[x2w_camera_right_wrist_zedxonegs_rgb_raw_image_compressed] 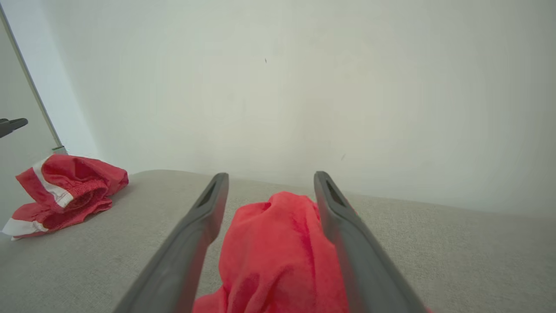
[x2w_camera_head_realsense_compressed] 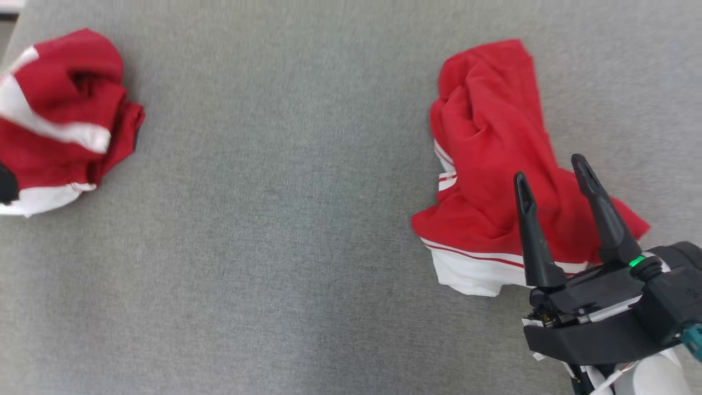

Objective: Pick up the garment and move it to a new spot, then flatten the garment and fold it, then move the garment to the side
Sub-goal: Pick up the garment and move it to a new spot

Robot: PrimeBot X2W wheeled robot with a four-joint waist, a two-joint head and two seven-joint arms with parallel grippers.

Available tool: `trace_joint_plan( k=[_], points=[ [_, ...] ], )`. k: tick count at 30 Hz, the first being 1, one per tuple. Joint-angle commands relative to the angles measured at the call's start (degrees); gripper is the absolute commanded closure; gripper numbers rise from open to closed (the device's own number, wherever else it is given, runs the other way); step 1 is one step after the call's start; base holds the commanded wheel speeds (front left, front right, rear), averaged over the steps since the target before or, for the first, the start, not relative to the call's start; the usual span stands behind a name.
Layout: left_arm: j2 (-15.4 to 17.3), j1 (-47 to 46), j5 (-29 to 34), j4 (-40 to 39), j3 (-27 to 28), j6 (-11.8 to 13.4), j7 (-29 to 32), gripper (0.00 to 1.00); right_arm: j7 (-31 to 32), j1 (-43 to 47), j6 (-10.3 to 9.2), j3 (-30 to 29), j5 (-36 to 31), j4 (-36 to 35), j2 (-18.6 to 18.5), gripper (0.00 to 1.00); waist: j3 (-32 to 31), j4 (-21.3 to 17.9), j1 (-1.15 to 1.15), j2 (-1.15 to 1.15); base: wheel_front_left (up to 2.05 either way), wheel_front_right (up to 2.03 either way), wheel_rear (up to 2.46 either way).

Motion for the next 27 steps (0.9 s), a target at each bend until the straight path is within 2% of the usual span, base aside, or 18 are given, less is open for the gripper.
trace_joint_plan(
  k=[1, 9, 15, 22, 27],
  points=[
    [1.0, 0.2, 0.4, -1.1, -0.3, 0.1, -0.1, 0.0, -0.8, 0.8, -0.12, -0.2, 0.4, 0.7, 0.5, 0.0, -2.8, -1.9, 0.0, 0.0, 0.0, 0.0, 0.0],
    [2.0, 0.3, 1.6, -8.0, -3.6, 0.1, -0.1, 0.0, -5.0, 1.8, -0.13, -0.7, 1.8, 6.3, 2.3, 0.0, -8.2, -7.6, 0.0, 0.0, 0.0, 0.0, 0.0],
    [-0.9, 3.9, 2.1, -12.5, -6.3, 0.1, -0.1, 0.0, -7.3, 3.0, -0.13, -1.6, 2.4, 10.8, 2.6, 0.0, -11.9, -12.4, 0.0, 0.0, 0.0, 0.0, 0.0],
    [-4.0, 10.3, 2.4, -17.4, -4.7, 0.7, -0.1, 0.0, -8.5, 4.2, -0.13, -1.3, 3.1, 13.9, 3.0, 0.0, -15.5, -15.3, 0.0, 0.0, 0.0, 0.0, 0.0],
    [-6.4, 17.9, 3.1, -21.8, -3.1, 1.3, -0.1, 0.0, -9.1, 6.0, -0.13, -2.0, 3.4, 15.9, 2.9, 0.0, -17.9, -15.6, 0.0, 0.0, 0.0, 0.0, 0.0]
  ],
)
